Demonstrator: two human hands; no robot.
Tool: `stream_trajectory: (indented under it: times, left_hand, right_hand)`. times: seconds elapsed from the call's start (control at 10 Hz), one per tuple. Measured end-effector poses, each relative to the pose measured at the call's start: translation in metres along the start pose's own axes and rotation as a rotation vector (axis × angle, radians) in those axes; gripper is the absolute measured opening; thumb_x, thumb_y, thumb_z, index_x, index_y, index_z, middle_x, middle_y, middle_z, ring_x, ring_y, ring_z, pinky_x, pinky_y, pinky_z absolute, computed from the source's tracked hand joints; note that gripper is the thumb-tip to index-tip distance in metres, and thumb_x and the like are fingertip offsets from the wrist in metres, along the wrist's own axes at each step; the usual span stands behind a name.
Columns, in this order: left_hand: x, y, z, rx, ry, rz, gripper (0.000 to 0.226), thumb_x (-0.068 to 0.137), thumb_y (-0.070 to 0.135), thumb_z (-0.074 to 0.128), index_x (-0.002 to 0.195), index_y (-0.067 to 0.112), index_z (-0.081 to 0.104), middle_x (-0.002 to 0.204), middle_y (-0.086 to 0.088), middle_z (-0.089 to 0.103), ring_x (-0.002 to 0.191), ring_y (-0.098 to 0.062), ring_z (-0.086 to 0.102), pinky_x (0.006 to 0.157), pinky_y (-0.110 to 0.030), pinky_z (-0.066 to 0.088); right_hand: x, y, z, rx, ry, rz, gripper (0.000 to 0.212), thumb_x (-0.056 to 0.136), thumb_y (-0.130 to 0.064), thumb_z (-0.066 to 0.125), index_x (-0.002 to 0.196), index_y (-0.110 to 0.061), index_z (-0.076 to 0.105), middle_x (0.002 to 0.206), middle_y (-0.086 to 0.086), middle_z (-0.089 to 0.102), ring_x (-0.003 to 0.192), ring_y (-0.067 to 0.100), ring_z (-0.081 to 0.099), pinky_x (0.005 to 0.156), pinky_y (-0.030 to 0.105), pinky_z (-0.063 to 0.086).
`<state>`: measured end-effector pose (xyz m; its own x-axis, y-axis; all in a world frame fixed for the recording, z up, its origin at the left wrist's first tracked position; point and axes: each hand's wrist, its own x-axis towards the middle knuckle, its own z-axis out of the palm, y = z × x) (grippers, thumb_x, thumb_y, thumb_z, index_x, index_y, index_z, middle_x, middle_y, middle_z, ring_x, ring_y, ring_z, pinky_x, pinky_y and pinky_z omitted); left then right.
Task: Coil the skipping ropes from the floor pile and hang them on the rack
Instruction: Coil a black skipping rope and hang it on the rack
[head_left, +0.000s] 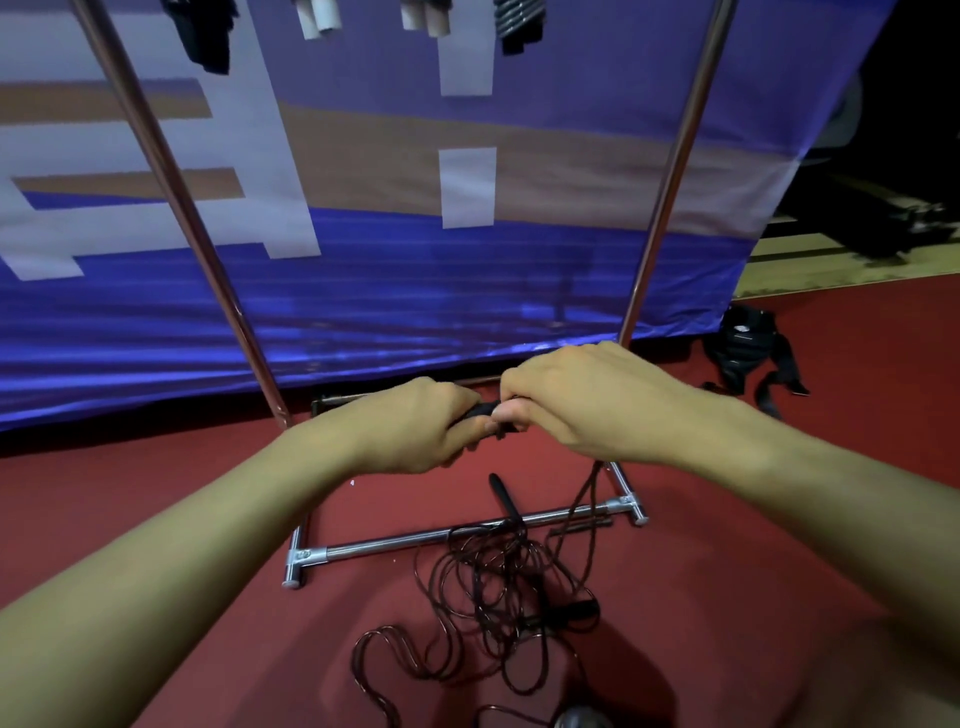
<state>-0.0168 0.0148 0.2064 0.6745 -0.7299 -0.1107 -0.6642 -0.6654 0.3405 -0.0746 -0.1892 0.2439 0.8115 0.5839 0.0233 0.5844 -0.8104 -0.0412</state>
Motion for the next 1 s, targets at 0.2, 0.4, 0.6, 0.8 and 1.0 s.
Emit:
stream_trajectory:
  times: [0.2, 0.4, 0.6, 0.8, 1.0]
  left_hand:
    - [-0.001, 0.014, 0.003, -0.076, -0.253, 0.1, 0.047, 0.107, 0.045, 0.045, 0.086, 0.01, 0.067, 0.07, 0.002, 0.066, 0.062, -0.009, 0.059, 0.069, -0.023, 0.048]
    - [0.0, 0.003, 0.007, -0.16, -0.357, -0.052, 0.04, 0.105, 0.05, 0.046, 0.093, 0.018, 0.065, 0.068, 0.005, 0.062, 0.056, -0.015, 0.056, 0.056, -0.031, 0.053]
    - [0.004, 0.011, 0.01, -0.136, -0.429, -0.081, 0.039, 0.105, 0.051, 0.046, 0.091, 0.02, 0.065, 0.065, 0.007, 0.061, 0.057, -0.018, 0.056, 0.057, -0.032, 0.052]
    - [-0.002, 0.014, 0.006, -0.185, -0.449, -0.09, 0.038, 0.106, 0.049, 0.046, 0.096, 0.019, 0.067, 0.062, 0.01, 0.059, 0.054, -0.013, 0.053, 0.051, -0.024, 0.049]
    - [-0.01, 0.023, -0.001, -0.181, -0.45, -0.018, 0.034, 0.107, 0.045, 0.047, 0.098, 0.018, 0.066, 0.065, 0.008, 0.061, 0.056, -0.015, 0.053, 0.057, -0.028, 0.049]
  right_hand:
    - [0.001, 0.005, -0.007, -0.185, 0.12, -0.115, 0.031, 0.102, -0.062, 0.029, 0.1, -0.035, 0.044, 0.079, -0.01, 0.061, 0.073, 0.022, 0.06, 0.058, 0.034, 0.033]
    - [-0.007, 0.016, -0.008, 0.137, -0.211, -0.018, 0.031, 0.085, -0.06, 0.069, 0.11, -0.04, 0.068, 0.09, -0.017, 0.067, 0.079, 0.0, 0.062, 0.069, 0.028, 0.049]
    - [0.008, 0.023, 0.007, 0.008, -0.237, 0.025, 0.015, 0.095, -0.03, 0.063, 0.107, -0.03, 0.072, 0.093, -0.003, 0.07, 0.078, 0.018, 0.061, 0.068, 0.032, 0.049]
    - [-0.001, 0.023, 0.001, 0.17, -0.189, -0.025, 0.015, 0.095, -0.044, 0.067, 0.105, -0.033, 0.07, 0.089, -0.016, 0.063, 0.085, 0.007, 0.064, 0.071, 0.025, 0.047]
    - [0.003, 0.022, 0.005, 0.147, -0.123, -0.061, 0.012, 0.097, -0.037, 0.061, 0.102, -0.037, 0.072, 0.094, -0.015, 0.07, 0.086, 0.009, 0.067, 0.077, 0.03, 0.053]
